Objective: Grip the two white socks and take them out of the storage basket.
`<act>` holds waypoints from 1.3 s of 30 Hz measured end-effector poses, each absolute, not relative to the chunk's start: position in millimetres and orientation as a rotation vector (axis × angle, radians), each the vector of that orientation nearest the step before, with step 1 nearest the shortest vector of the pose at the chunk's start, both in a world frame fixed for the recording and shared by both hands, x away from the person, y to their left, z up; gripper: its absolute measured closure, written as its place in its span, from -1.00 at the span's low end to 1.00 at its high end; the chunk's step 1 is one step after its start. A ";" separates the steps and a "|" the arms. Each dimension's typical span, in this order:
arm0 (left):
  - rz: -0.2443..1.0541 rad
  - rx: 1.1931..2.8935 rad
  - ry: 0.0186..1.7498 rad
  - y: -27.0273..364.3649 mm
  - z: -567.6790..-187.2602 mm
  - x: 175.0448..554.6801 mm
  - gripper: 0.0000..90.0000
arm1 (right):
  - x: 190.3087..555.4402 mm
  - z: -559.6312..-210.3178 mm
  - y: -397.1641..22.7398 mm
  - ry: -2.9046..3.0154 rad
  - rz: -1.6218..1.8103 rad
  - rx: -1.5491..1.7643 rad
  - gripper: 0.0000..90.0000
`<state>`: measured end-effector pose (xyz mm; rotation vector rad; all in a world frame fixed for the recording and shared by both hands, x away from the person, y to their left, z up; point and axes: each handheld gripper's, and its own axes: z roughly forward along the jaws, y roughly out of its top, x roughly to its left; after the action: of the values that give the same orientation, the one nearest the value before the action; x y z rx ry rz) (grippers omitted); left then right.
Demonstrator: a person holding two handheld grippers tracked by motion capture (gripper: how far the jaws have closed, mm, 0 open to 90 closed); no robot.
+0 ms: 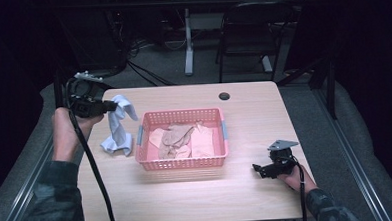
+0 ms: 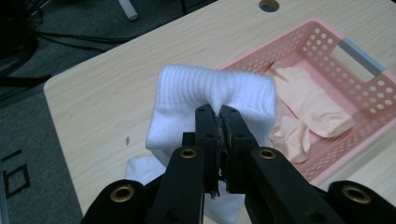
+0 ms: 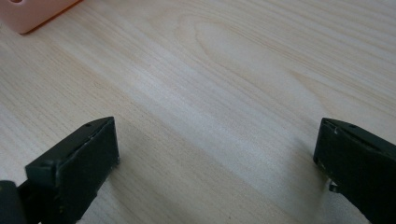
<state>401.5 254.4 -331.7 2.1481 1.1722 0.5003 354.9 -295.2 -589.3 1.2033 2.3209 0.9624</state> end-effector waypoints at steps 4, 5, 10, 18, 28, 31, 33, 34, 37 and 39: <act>0.508 2.146 1.216 270.5 -339.1 397.8 0.93 | 354.4 -589.6 -294.8 2.317 0.972 1.208 -1.00; 0.505 2.143 1.226 273.4 -341.0 397.5 0.93 | 354.4 -589.6 -294.8 2.317 0.972 1.208 -1.00; 0.478 2.133 1.296 291.4 -356.2 398.3 0.93 | 354.4 -589.5 -294.9 2.317 0.968 1.208 -1.00; 0.385 2.121 1.403 306.0 -398.1 408.2 0.93 | 354.2 -589.5 -294.8 2.317 0.969 1.210 -1.00; 0.266 2.146 1.512 297.7 -467.9 432.9 0.93 | 354.3 -589.6 -294.7 2.316 0.972 1.211 -1.00; 0.251 2.151 1.532 296.6 -480.5 438.3 0.92 | 354.3 -589.5 -294.8 2.316 0.967 1.210 -1.00; 0.247 2.141 1.550 296.8 -487.7 441.0 0.92 | 354.3 -589.6 -294.7 2.316 0.972 1.211 -1.00; 0.239 2.145 1.558 297.0 -490.9 442.3 0.92 | 354.3 -589.6 -294.7 2.316 0.972 1.210 -1.00; 0.233 2.136 1.583 297.4 -501.4 445.3 0.90 | 354.3 -589.6 -294.7 2.316 0.972 1.211 -1.00; 0.237 2.140 1.591 298.2 -506.9 446.8 0.88 | 354.3 -589.6 -294.8 2.316 0.971 1.210 -1.00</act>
<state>446.8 298.2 -506.9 2.1397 1.5905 0.2369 354.3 -294.8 -589.6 1.2104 2.3164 0.9714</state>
